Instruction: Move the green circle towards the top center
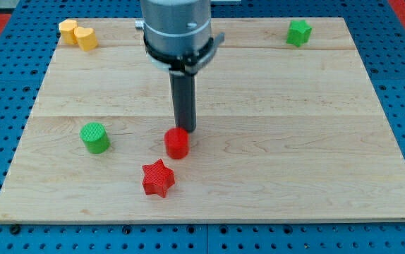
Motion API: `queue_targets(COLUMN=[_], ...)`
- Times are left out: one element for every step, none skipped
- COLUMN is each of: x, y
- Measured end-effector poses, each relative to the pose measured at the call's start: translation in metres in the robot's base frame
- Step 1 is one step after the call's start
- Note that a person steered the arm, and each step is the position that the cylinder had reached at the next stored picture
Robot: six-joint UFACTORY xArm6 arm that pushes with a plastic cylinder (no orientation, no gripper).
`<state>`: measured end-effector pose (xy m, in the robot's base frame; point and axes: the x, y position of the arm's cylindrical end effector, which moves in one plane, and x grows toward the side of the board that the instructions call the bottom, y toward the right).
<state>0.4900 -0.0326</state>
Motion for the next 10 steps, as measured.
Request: queue_targets(x=[0.023, -0.012, -0.007, 0.039, 0.004, -0.033, -0.034, -0.051, 0.014, 0.026], y=[-0.035, -0.039, -0.107, -0.104, -0.187, -0.074, -0.073, -0.159, -0.161, -0.074])
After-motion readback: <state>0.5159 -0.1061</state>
